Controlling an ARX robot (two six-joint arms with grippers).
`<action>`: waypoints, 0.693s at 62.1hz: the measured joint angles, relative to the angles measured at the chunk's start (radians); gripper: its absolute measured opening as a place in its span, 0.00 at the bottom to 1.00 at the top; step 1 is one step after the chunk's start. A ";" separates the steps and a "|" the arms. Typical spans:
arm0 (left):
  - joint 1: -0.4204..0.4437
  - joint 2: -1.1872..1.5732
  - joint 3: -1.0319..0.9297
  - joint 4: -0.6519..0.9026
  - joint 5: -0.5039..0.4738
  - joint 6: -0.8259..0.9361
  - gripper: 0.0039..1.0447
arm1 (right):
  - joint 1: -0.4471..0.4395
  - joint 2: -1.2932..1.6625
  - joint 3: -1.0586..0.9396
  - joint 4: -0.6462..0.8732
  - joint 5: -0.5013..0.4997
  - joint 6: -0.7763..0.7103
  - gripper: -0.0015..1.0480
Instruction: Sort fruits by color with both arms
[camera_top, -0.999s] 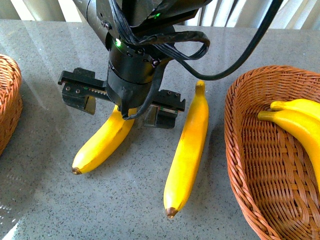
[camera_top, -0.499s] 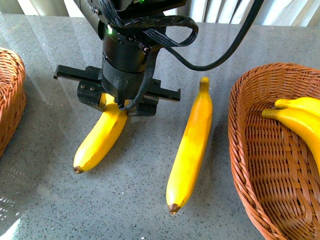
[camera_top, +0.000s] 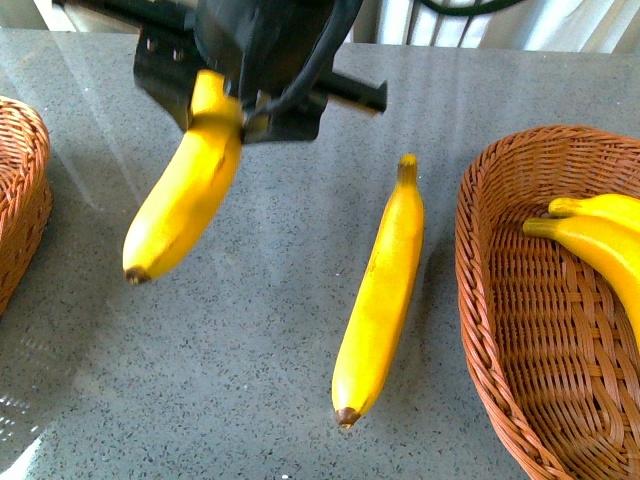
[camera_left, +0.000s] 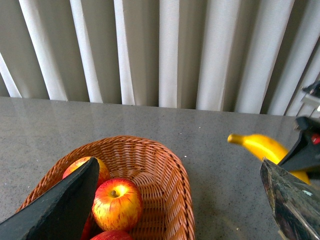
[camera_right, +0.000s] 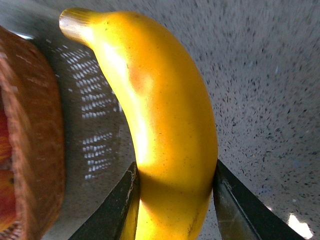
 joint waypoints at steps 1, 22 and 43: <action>0.000 0.000 0.000 0.000 0.000 0.000 0.91 | -0.005 -0.021 -0.009 0.006 0.002 -0.004 0.31; 0.000 0.000 0.000 0.000 0.000 0.000 0.91 | -0.206 -0.457 -0.413 0.058 0.038 -0.110 0.31; 0.000 0.000 0.000 0.000 0.000 0.000 0.91 | -0.397 -0.700 -0.753 0.063 0.010 -0.220 0.31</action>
